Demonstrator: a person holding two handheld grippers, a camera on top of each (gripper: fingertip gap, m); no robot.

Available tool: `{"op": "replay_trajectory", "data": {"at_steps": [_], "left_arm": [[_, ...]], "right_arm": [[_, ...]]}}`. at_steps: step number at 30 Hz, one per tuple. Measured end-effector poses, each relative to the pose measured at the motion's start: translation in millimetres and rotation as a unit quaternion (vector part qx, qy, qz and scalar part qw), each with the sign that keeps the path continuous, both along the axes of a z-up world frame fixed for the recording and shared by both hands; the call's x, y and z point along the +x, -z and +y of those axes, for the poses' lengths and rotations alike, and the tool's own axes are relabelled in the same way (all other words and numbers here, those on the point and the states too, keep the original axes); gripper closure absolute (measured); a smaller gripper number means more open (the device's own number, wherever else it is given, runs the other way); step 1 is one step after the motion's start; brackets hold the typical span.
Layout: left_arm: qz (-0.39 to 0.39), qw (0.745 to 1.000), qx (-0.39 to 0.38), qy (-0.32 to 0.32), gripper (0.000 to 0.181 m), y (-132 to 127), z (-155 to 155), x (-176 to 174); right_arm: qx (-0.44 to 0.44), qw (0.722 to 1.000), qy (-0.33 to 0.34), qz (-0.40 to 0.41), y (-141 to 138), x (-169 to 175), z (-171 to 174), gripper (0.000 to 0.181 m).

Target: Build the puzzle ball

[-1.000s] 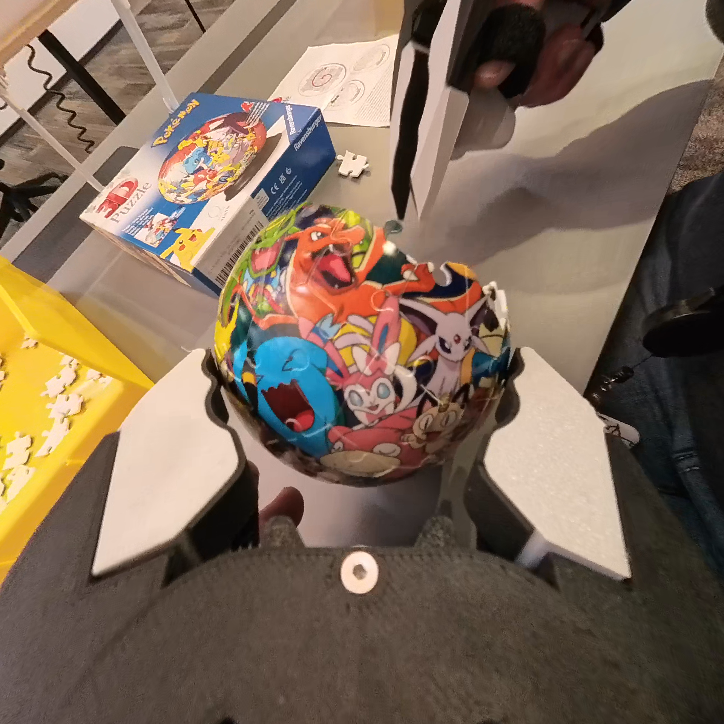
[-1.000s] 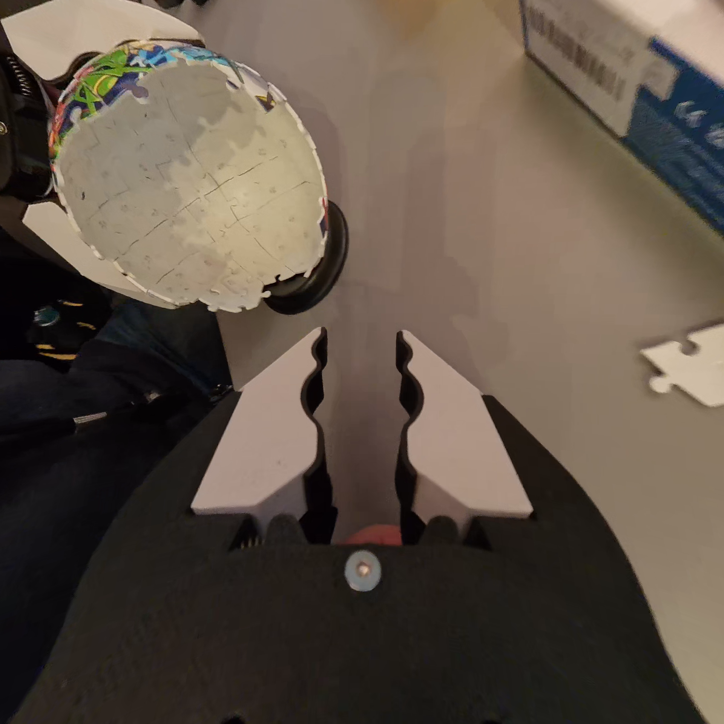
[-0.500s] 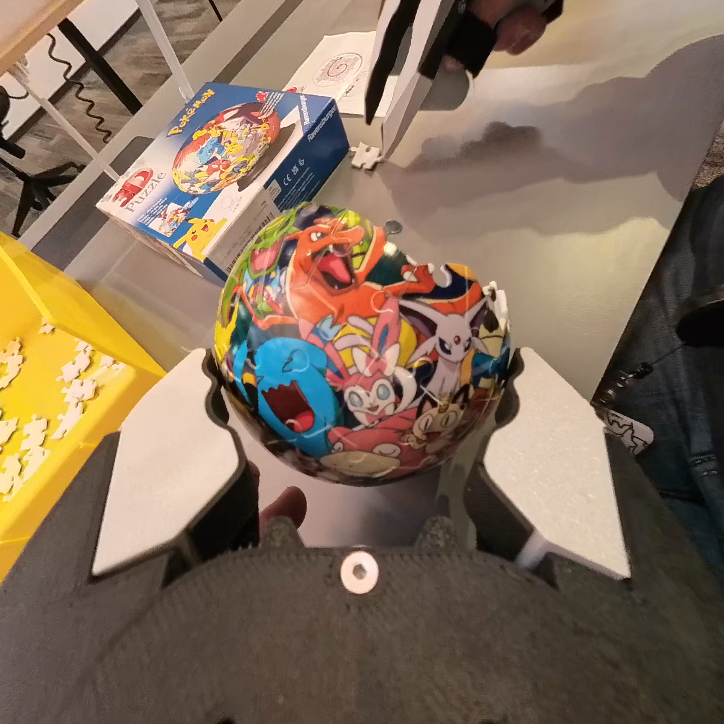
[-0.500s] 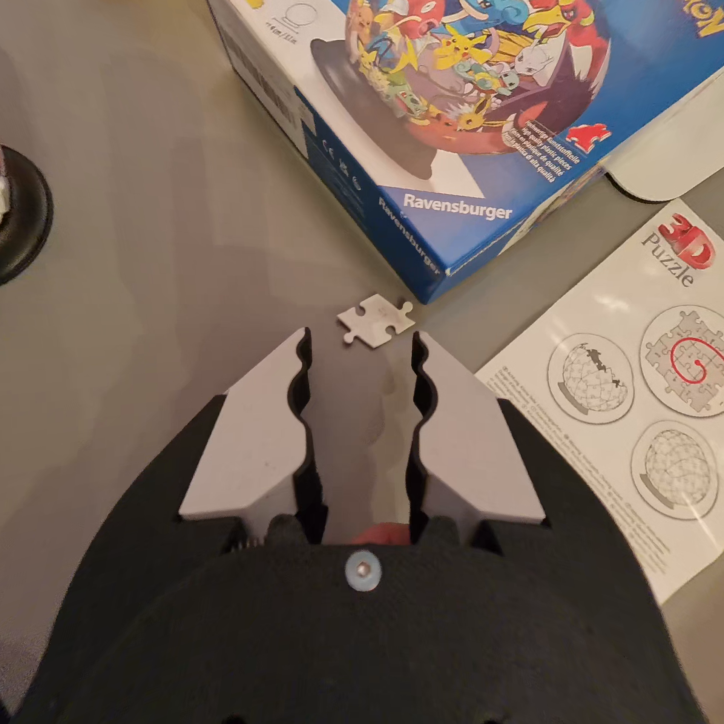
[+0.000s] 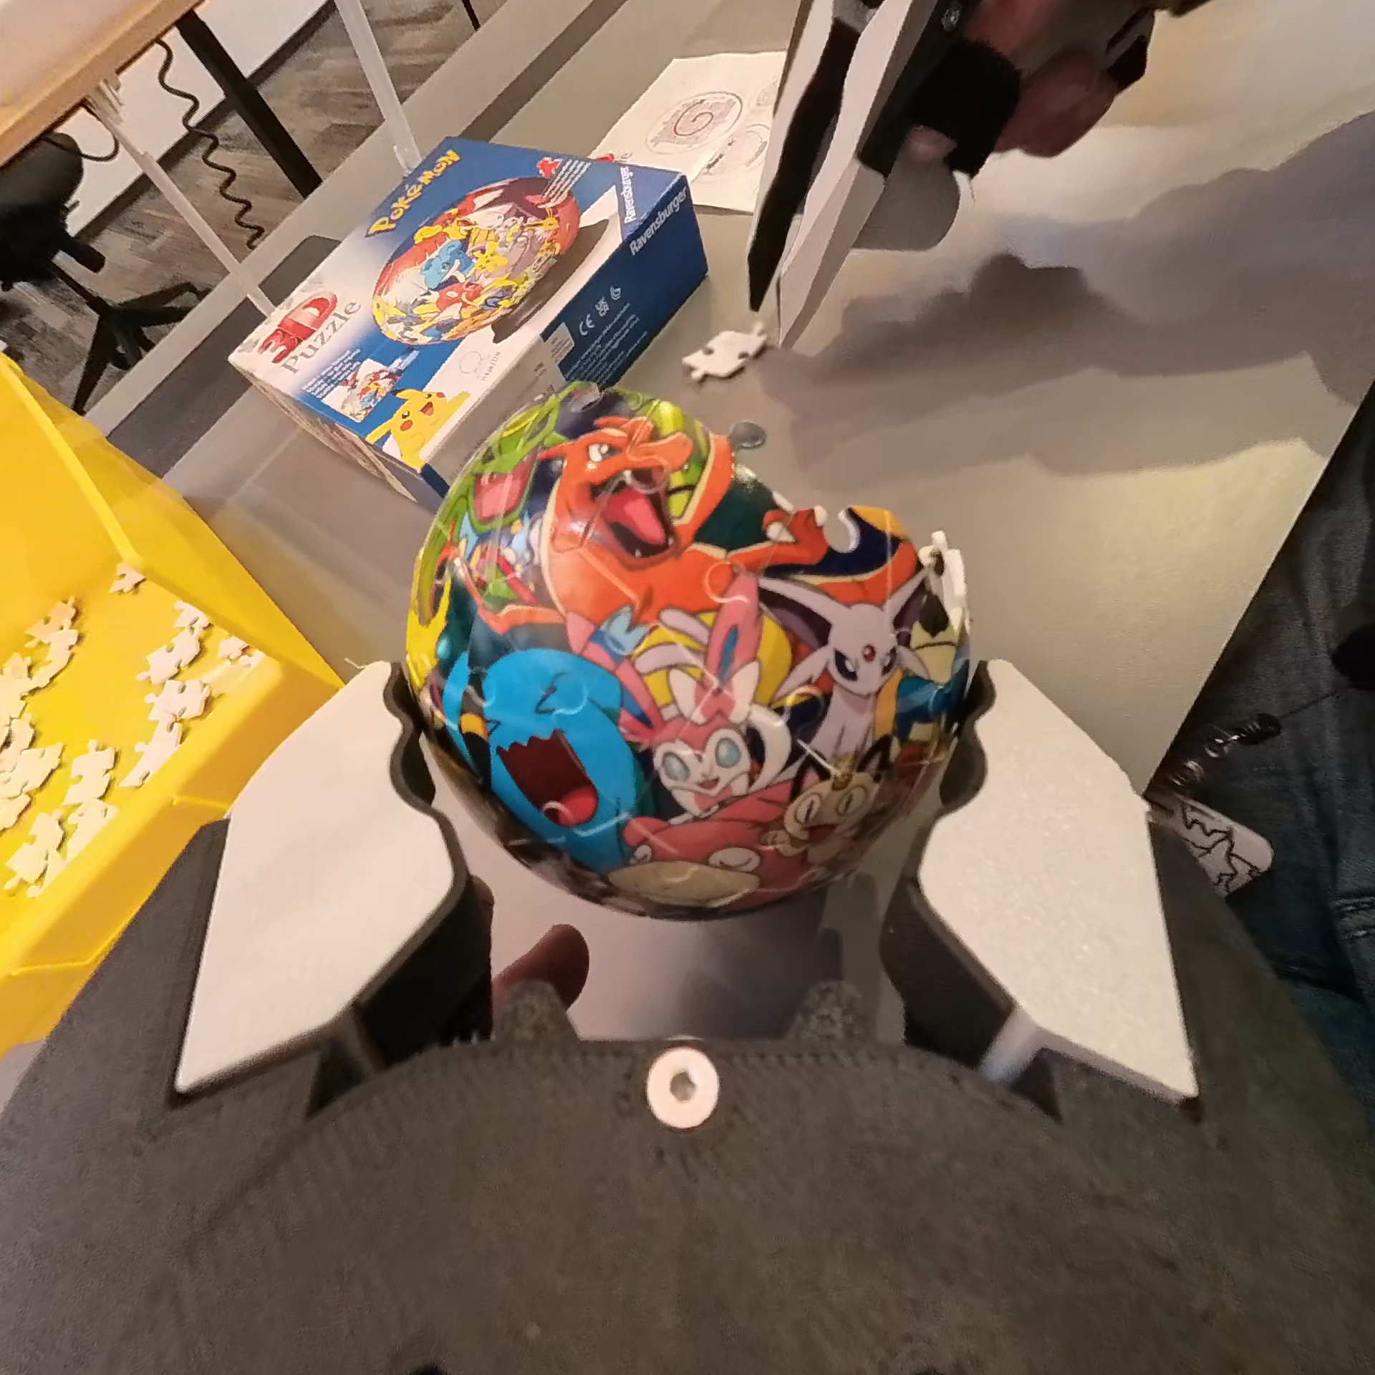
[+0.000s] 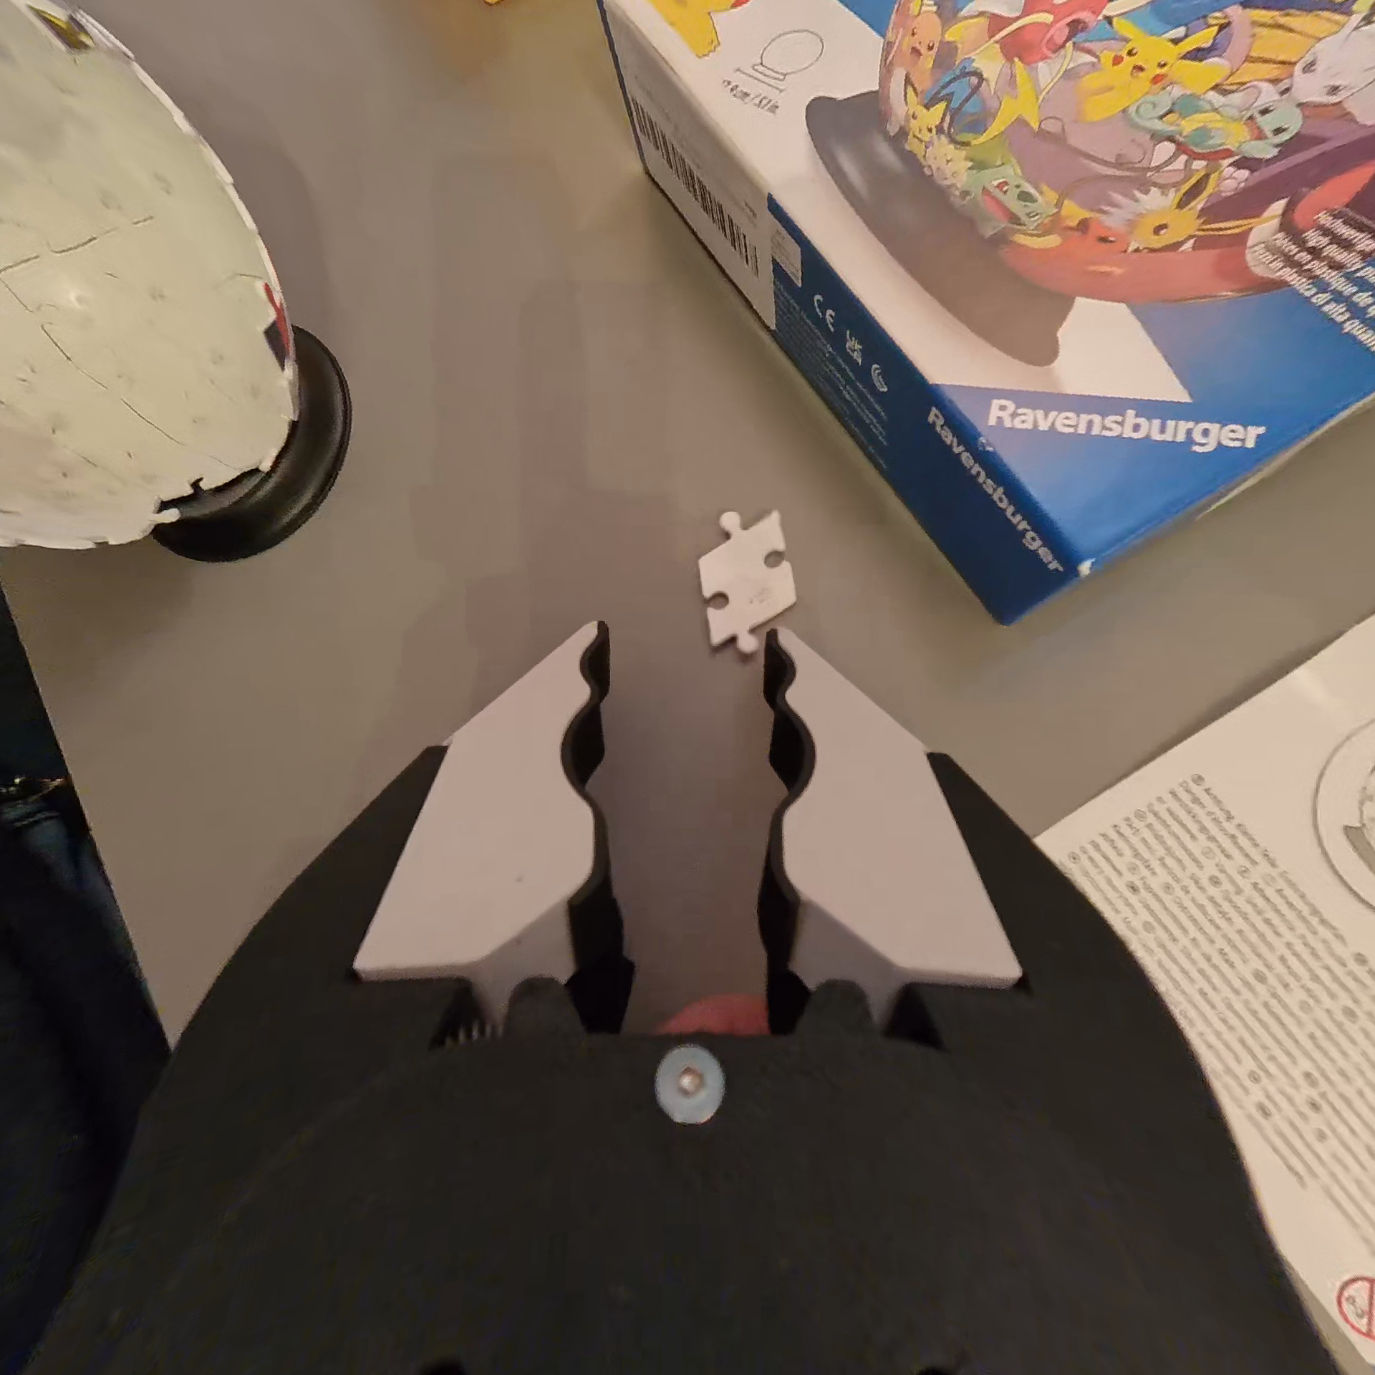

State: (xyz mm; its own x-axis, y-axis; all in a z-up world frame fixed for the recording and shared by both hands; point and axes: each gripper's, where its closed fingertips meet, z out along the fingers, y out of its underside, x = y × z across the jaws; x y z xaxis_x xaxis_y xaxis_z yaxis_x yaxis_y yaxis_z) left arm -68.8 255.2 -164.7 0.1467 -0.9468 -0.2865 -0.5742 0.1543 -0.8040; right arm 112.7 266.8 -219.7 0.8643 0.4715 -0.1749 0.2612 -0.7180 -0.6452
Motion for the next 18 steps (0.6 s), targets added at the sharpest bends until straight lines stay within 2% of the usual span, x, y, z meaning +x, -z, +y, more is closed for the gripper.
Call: {"op": "replay_trajectory", "data": {"at_steps": [18], "left_arm": [[-0.026,0.998,-0.049,-0.020,0.049,-9.7,7.6,-6.3]], "right_arm": [[0.015,1.000,-0.002,0.018,-8.8,-5.8,-3.7,0.139]]}}
